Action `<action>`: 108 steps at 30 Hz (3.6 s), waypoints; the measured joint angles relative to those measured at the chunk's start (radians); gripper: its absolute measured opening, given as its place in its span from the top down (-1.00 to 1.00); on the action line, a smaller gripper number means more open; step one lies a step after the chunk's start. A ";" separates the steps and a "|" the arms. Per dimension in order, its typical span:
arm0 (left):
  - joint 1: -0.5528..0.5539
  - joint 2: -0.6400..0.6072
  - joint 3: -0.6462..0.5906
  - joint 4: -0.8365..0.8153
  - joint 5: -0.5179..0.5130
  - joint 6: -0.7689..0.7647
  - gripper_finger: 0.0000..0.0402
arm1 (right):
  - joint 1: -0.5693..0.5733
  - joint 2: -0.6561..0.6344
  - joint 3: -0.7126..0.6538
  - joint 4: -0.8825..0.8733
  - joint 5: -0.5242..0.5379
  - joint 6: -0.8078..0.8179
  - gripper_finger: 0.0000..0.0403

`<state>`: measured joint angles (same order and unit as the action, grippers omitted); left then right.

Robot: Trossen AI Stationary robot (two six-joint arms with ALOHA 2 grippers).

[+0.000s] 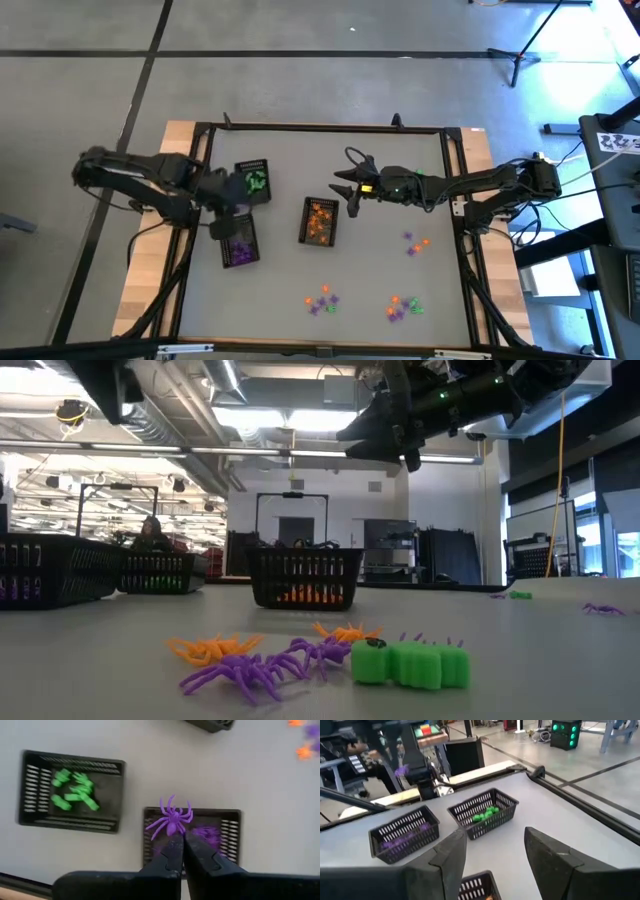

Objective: Sort Halloween decoration
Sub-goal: Put the purple spider toy into the bottom left black basket, then put the green alien toy into the top left black basket

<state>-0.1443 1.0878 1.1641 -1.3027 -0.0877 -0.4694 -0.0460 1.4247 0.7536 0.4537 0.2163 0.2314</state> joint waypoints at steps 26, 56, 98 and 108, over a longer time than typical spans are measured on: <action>-0.261 0.005 -0.306 0.014 0.000 -0.287 1.00 | 0.000 0.000 0.000 0.001 0.000 0.000 0.02; -0.260 0.005 -0.307 0.022 -0.012 -0.280 1.00 | 0.000 0.000 0.000 -0.009 0.002 0.004 0.02; -0.260 0.005 -0.307 0.247 0.220 0.032 0.22 | 0.000 0.000 0.000 -0.006 0.038 0.007 0.02; -0.260 0.005 -0.307 0.248 0.229 0.087 0.11 | 0.000 -0.003 0.000 -0.024 -0.130 0.011 0.02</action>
<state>-0.4042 1.0927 0.8574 -1.0546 0.1410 -0.3823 -0.0460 1.4217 0.7536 0.4302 0.0859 0.2423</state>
